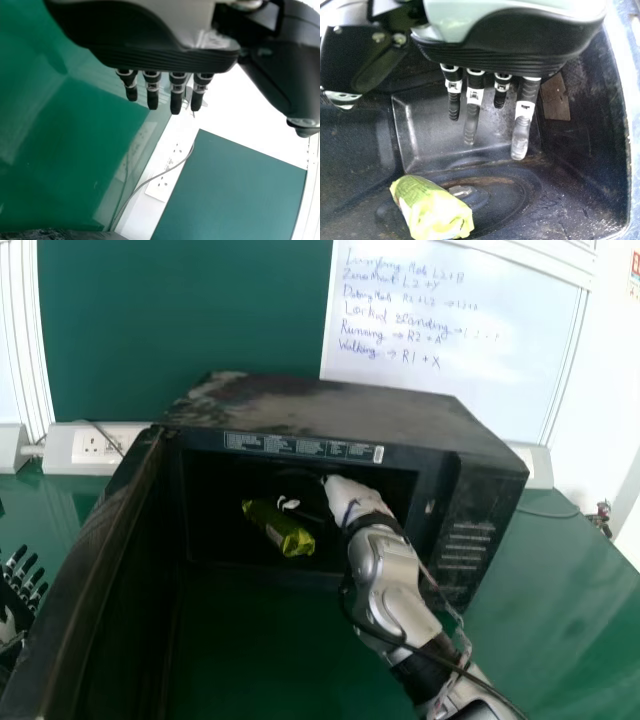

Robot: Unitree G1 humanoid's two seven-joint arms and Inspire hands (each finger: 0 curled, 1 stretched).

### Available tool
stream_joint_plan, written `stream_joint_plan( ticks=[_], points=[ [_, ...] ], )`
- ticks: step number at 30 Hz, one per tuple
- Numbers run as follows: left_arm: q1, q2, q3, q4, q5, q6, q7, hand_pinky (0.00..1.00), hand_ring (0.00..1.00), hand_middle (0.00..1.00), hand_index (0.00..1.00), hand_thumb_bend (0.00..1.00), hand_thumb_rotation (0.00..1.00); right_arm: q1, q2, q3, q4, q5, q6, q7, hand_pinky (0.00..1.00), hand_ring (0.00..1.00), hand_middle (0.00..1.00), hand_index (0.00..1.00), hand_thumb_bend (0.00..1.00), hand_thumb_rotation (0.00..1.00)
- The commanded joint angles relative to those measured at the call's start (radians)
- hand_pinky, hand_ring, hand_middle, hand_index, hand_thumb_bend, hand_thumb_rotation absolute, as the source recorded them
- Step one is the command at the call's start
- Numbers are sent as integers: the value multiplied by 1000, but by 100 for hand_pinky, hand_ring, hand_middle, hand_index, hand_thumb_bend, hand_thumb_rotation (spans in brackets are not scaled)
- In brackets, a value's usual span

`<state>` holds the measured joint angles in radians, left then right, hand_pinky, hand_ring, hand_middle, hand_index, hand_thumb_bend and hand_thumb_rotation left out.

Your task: Put biscuit inside oven

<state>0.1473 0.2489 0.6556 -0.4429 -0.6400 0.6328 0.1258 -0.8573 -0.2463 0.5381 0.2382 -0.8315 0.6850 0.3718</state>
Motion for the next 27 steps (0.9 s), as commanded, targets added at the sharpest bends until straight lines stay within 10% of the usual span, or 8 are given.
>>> stream_joint_plan(
  ticks=[1,10,20,27],
  points=[
    [-11,8,-3,6,2,-8,-8,69,73,75,49,51,5,28,-18,-10,-40,-8,7,14,51,72,79,86,96,52],
    [-15,12,-9,21,15,-20,-17,70,74,75,49,51,5,160,-20,-80,-227,9,24,9,58,75,84,90,88,46],
    [-25,8,-11,27,16,-16,-14,70,74,76,50,51,5,282,-32,-149,-354,42,-62,-51,34,51,65,83,88,31],
    [-30,5,-20,24,26,-17,-6,69,72,74,49,51,5,346,-66,-183,-423,51,-93,-31,49,65,74,80,86,30]
  ],
)
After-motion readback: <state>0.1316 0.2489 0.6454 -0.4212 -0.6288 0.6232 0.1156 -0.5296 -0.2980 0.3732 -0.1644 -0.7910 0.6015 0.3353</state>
